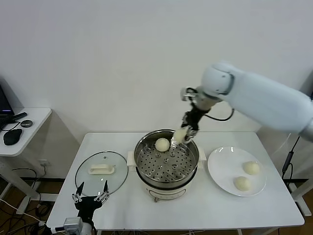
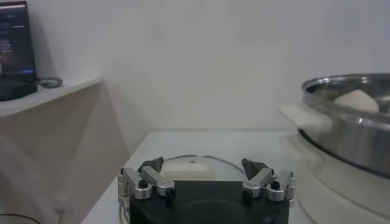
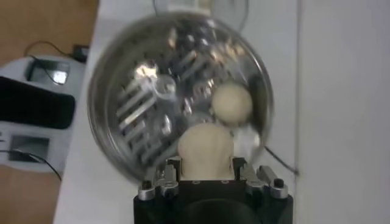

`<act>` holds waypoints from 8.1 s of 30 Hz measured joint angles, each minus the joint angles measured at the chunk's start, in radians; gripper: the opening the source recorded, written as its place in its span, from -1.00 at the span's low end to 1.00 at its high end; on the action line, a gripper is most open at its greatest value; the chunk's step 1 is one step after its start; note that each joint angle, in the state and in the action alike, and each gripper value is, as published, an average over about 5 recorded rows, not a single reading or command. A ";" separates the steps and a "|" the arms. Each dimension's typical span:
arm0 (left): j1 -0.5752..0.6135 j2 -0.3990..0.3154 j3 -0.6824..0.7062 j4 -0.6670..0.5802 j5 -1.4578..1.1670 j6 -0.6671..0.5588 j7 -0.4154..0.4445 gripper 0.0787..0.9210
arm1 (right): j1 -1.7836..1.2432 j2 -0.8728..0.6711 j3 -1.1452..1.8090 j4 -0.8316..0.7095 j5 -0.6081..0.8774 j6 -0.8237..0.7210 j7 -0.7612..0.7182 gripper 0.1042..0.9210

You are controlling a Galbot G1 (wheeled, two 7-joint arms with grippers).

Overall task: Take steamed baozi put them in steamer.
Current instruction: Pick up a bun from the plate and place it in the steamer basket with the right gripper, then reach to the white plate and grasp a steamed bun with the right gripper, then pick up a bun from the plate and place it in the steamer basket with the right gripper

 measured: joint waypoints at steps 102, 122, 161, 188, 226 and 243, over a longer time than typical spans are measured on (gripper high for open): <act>0.009 -0.022 -0.001 0.080 0.022 0.018 0.001 0.77 | -0.976 -0.500 0.856 -0.026 -0.715 0.462 0.008 0.76; -0.001 -0.021 0.000 0.097 0.022 0.018 0.001 0.77 | -0.973 -0.430 0.856 -0.097 -0.747 0.480 0.023 0.69; -0.031 -0.030 -0.007 0.056 0.008 0.015 -0.004 0.77 | -0.226 -0.261 0.393 -0.041 -0.317 0.412 -0.065 -0.01; -0.028 -0.051 -0.014 0.031 0.001 0.013 -0.005 0.77 | -0.083 -0.075 0.035 0.125 -0.376 1.164 0.050 0.00; -0.035 -0.061 -0.012 0.042 -0.004 0.012 -0.005 0.77 | -0.161 -0.012 -0.041 0.177 -0.532 1.295 0.127 0.38; -0.035 -0.049 -0.003 0.040 -0.014 0.012 -0.005 0.77 | -0.004 -0.144 -0.020 0.171 -0.268 0.998 0.088 0.76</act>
